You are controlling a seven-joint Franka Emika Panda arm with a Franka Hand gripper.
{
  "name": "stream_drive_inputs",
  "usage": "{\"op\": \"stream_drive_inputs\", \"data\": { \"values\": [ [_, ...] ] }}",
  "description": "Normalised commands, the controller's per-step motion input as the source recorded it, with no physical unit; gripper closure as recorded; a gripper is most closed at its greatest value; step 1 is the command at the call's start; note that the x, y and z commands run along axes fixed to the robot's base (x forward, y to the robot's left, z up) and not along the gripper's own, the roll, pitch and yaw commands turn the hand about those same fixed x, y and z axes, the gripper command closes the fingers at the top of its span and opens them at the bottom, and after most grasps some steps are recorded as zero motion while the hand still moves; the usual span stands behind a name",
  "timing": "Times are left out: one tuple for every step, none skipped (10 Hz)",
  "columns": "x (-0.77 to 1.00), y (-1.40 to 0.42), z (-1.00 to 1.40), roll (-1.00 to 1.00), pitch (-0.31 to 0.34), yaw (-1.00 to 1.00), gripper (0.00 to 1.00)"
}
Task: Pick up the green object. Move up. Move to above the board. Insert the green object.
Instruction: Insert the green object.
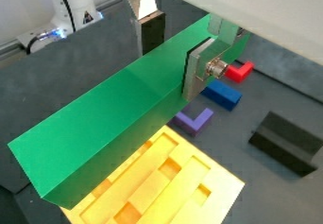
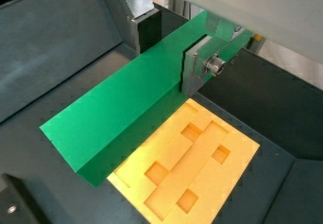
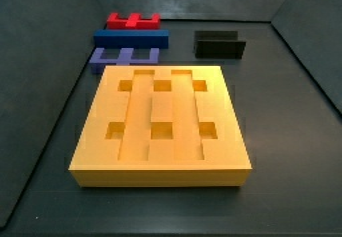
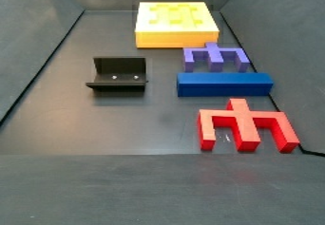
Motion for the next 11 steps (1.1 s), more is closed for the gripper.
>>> {"op": "stream_drive_inputs", "data": {
  "values": [
    [-0.25, -0.43, -1.0, 0.04, 0.0, 0.09, 1.0],
    [-0.33, -0.44, -1.0, 0.05, 0.0, 0.22, 1.0],
    [-0.33, -0.4, -1.0, 0.07, 0.0, 0.24, 1.0],
    [-0.22, -0.32, -1.0, 0.09, 0.0, 0.12, 1.0],
    [-0.07, -0.02, -1.0, 0.05, -0.007, 0.0, 1.0],
    [0.0, 0.01, -1.0, 0.02, 0.0, 0.0, 1.0],
    [0.19, 0.17, -1.0, 0.0, 0.05, -0.07, 1.0],
    [0.22, 0.16, -1.0, 0.0, 0.066, -0.06, 1.0],
    [0.17, 0.16, -1.0, 0.0, 0.033, -0.02, 1.0],
    [0.03, 0.3, -1.0, 0.0, 0.004, 0.0, 1.0],
    [-0.09, 0.27, -1.0, 0.05, -0.014, 0.0, 1.0]
  ]
}}
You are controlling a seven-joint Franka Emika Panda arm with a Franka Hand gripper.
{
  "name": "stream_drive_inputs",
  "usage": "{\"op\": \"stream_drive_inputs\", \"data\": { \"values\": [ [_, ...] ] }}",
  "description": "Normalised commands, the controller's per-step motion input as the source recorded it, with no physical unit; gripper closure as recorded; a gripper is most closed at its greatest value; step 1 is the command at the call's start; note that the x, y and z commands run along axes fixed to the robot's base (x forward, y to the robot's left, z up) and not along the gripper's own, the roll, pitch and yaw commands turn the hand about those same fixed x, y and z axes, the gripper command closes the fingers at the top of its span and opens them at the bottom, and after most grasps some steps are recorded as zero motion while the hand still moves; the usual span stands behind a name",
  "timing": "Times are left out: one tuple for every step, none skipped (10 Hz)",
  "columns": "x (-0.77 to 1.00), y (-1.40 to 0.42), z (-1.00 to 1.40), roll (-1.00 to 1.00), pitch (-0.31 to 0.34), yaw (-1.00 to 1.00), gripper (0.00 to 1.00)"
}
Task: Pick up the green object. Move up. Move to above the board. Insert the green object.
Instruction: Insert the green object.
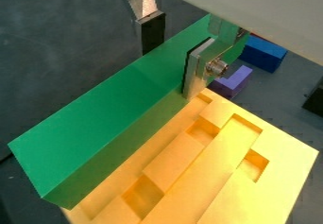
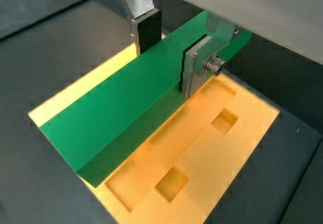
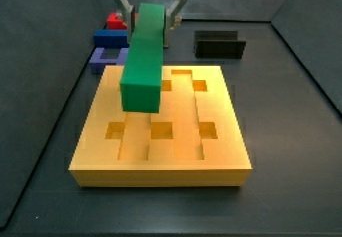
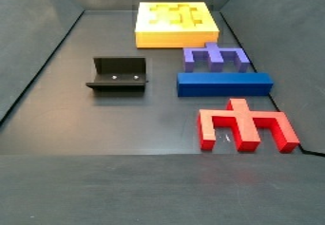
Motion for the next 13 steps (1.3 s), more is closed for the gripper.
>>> {"op": "stream_drive_inputs", "data": {
  "values": [
    [-0.13, 0.1, -1.0, 0.0, -0.074, 0.0, 1.0],
    [-0.4, 0.14, -0.84, -0.06, -0.203, 0.0, 1.0],
    [-0.31, 0.0, -0.4, 0.0, -0.217, 0.09, 1.0],
    [-0.14, -0.15, -0.15, 0.1, -0.009, 0.0, 1.0],
    [-0.19, -0.1, -0.33, 0.04, -0.466, 0.0, 1.0],
    [0.0, -0.07, -0.24, 0.05, -0.344, 0.0, 1.0],
    [0.0, -0.01, -0.03, 0.09, -0.089, 0.0, 1.0],
    [0.0, 0.0, -0.16, 0.16, -0.066, 0.0, 1.0],
    [0.08, 0.0, -0.27, 0.2, -0.146, 0.0, 1.0],
    [0.09, -0.02, -0.23, 0.22, -0.177, 0.0, 1.0],
    [0.0, -0.11, -0.19, 0.2, -0.194, 0.0, 1.0],
    [0.0, -0.1, -0.28, 0.16, -0.244, 0.0, 1.0],
    [0.0, -0.09, -0.25, 0.12, -0.233, 0.0, 1.0]
  ]
}}
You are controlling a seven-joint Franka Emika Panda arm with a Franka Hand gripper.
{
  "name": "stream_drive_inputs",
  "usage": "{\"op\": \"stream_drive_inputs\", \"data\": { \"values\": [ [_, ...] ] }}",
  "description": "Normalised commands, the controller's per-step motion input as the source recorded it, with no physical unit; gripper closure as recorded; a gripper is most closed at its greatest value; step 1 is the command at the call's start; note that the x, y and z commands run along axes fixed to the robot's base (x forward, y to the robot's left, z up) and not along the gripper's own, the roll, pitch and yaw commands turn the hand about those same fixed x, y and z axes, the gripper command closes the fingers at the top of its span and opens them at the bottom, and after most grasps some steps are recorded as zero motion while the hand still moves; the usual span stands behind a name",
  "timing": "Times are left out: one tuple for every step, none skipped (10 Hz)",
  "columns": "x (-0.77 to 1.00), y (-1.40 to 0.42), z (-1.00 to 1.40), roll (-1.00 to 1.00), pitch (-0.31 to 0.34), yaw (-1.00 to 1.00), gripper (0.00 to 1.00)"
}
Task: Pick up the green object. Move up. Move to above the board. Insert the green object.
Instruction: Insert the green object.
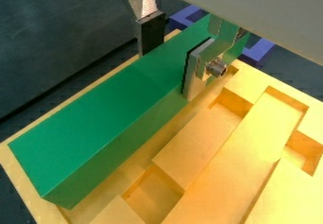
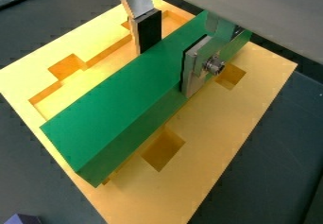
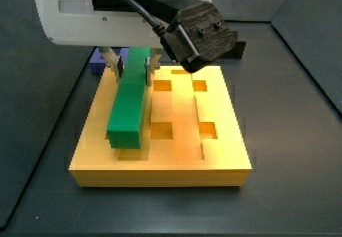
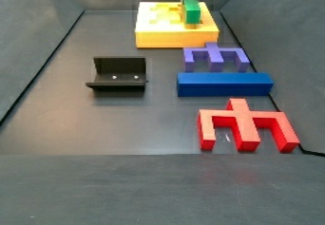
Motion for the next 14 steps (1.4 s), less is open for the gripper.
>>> {"op": "stream_drive_inputs", "data": {
  "values": [
    [0.03, 0.0, -0.28, 0.13, -0.137, 0.02, 1.0],
    [0.17, 0.0, -0.25, 0.13, -0.081, 0.11, 1.0],
    [0.13, 0.0, -0.24, 0.12, -0.06, 0.11, 1.0],
    [0.03, -0.15, -0.16, 0.09, -0.073, 0.05, 1.0],
    [0.09, -0.15, -0.17, 0.1, -0.059, 0.07, 1.0],
    [0.0, -0.16, -0.15, 0.09, -0.069, 0.08, 1.0],
    [0.06, -0.12, -0.21, 0.09, -0.06, 0.11, 1.0],
    [0.14, 0.0, -0.31, 0.14, -0.049, 0.21, 1.0],
    [0.05, 0.0, -0.28, 0.12, -0.044, 0.19, 1.0],
    [0.0, 0.0, -0.3, 0.09, -0.059, 0.08, 1.0],
    [0.02, 0.0, -0.31, 0.05, -0.044, 0.0, 1.0],
    [0.0, 0.0, -0.35, 0.0, -0.087, -0.04, 1.0],
    [0.04, -0.01, -0.39, -0.05, -0.106, -0.1, 1.0],
    [0.03, -0.05, -0.33, -0.08, -0.096, -0.04, 1.0]
  ]
}}
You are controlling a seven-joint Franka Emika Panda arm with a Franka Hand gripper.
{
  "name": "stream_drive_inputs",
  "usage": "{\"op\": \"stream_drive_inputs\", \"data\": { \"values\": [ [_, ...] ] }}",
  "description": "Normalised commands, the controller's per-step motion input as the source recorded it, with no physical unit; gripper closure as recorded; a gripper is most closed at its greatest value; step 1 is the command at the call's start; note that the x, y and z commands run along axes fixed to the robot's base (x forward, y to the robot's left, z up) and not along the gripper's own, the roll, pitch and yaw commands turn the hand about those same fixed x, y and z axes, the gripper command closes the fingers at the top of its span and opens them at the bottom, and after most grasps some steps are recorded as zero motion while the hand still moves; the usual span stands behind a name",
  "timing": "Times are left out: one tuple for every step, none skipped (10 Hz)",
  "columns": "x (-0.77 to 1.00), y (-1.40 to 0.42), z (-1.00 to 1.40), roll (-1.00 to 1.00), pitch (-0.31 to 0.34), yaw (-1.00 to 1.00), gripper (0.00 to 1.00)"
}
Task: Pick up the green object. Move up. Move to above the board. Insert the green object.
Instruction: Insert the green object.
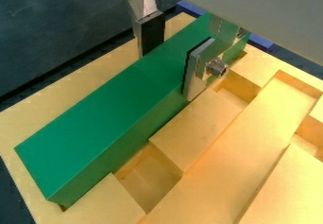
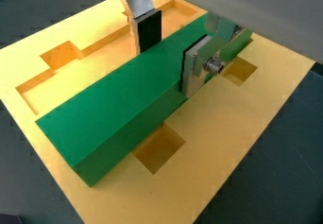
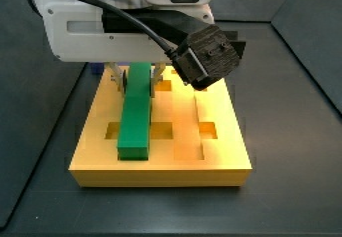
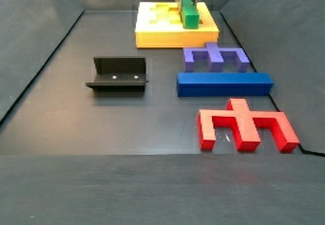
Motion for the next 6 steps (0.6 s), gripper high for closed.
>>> {"op": "stream_drive_inputs", "data": {
  "values": [
    [0.06, -0.01, -0.28, -0.14, -0.087, -0.07, 1.0],
    [0.06, 0.0, -0.27, -0.11, -0.067, -0.17, 1.0],
    [0.01, 0.0, -0.27, -0.14, -0.099, -0.15, 1.0],
    [0.0, 0.0, -0.27, -0.16, -0.107, -0.09, 1.0],
    [0.0, 0.0, -0.25, -0.12, -0.076, -0.07, 1.0],
    [0.0, 0.0, 0.0, 0.0, 0.0, 0.0, 1.0]
  ]
}}
